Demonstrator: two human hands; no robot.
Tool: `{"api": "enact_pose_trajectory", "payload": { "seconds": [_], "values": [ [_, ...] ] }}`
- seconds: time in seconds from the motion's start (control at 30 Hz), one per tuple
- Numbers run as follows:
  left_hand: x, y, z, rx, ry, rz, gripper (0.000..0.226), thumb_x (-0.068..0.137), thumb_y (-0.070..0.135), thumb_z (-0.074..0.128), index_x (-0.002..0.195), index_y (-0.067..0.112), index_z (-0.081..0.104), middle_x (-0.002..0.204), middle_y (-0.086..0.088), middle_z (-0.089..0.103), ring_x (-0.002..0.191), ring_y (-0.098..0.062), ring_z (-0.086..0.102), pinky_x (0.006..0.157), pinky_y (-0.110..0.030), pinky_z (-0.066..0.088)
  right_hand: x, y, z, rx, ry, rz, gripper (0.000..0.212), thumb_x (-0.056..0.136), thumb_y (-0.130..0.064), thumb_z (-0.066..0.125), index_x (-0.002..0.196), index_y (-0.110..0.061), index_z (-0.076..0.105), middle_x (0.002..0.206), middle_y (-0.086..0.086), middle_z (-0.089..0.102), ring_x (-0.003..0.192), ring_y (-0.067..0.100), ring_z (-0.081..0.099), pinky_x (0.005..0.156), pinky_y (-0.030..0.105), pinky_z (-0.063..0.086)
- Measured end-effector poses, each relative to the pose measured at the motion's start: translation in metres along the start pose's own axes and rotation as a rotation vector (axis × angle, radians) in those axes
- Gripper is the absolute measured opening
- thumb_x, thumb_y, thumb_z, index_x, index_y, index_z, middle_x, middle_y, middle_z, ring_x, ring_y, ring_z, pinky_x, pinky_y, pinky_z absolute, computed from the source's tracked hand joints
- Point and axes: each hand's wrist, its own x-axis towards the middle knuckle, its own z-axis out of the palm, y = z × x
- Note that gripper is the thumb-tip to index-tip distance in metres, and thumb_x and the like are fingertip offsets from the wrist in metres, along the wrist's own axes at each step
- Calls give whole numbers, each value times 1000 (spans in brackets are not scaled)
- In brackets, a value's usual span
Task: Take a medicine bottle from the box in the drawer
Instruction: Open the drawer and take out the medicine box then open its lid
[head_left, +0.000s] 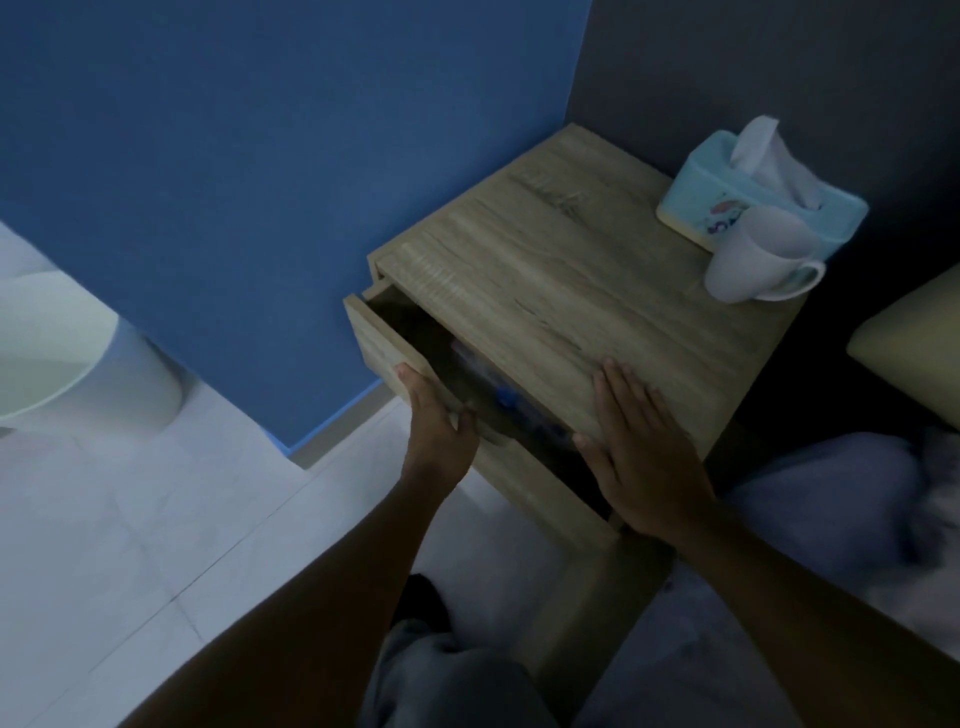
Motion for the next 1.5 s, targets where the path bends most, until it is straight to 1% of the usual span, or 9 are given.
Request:
{"api": "enact_pose_trajectory", "payload": {
  "seconds": [0.2, 0.4, 0.6, 0.93, 1.07, 1.27, 1.33, 1.4, 1.5],
  "values": [
    [-28, -13, -31, 18, 33, -18, 98, 91, 16, 61, 153, 27, -14, 163, 0, 17, 146, -24, 28, 112, -36, 34, 1, -1, -1, -21, 9, -1, 76, 99, -58, 19, 157, -9, 18, 165, 12, 19, 153, 25, 17, 124, 44, 17],
    [-53, -28, -54, 39, 62, -49, 98, 91, 17, 61, 153, 31, -14, 161, 4, 19, 144, -19, 31, 102, -24, 33, 1, -1, -1, -21, 25, 7, 73, 99, -56, 24, 155, -9, 22, 163, 14, 26, 150, 27, 24, 122, 45, 21],
    [-67, -38, -71, 54, 53, -79, 99, 90, 16, 62, 152, 34, -13, 164, 4, 11, 149, -25, 23, 113, -48, 35, 0, -2, -1, -27, 11, 13, 73, 99, -57, 23, 154, -9, 23, 162, 14, 27, 150, 27, 24, 122, 46, 22],
    [-85, -37, -85, 122, 114, -76, 94, 86, 20, 68, 151, 33, 1, 160, 3, 20, 145, -26, 29, 110, -45, 38, 4, -1, 1, -42, -48, 31, 77, 97, -60, 15, 158, -12, 11, 166, 11, 15, 153, 25, 13, 123, 47, 14],
    [-85, -23, -92, 233, 141, -37, 111, 78, 24, 77, 153, 24, -6, 165, -1, 1, 152, -29, 6, 118, -53, 24, -1, -10, -4, 14, -66, 50, 72, 100, -46, 30, 159, -9, 11, 167, 13, 10, 154, 27, 7, 123, 47, 11],
    [-67, 6, -96, 601, 109, 41, 109, 79, 22, 73, 155, 19, -5, 164, -5, -15, 150, -25, -15, 121, -53, 9, -39, -70, -14, 147, 116, -234, 42, 91, -18, 59, 132, -10, 57, 131, 11, 60, 119, 26, 60, 98, 43, 51],
    [-54, 14, -93, 593, 20, 39, 98, 84, 19, 67, 156, 18, 1, 165, -5, -10, 151, -26, -11, 121, -52, 11, -44, -95, -8, 183, 117, -79, 35, 92, -27, 56, 126, -16, 58, 123, 6, 59, 108, 19, 60, 89, 35, 54],
    [-42, 17, -89, 550, -76, -15, 88, 89, 19, 62, 156, 18, 5, 165, -6, -3, 152, -28, -2, 121, -52, 16, -38, -115, 1, 278, 102, 269, 47, 94, -39, 54, 135, -18, 48, 130, 6, 52, 114, 18, 56, 88, 32, 52],
    [-23, 17, -83, 467, -176, -127, 72, 92, 24, 59, 152, 16, 21, 159, -15, 24, 144, -34, 31, 111, -51, 39, -23, -129, 15, 437, -32, 663, 64, 95, -49, 51, 147, -17, 32, 141, 13, 44, 119, 23, 54, 86, 34, 52]
  ]
}}
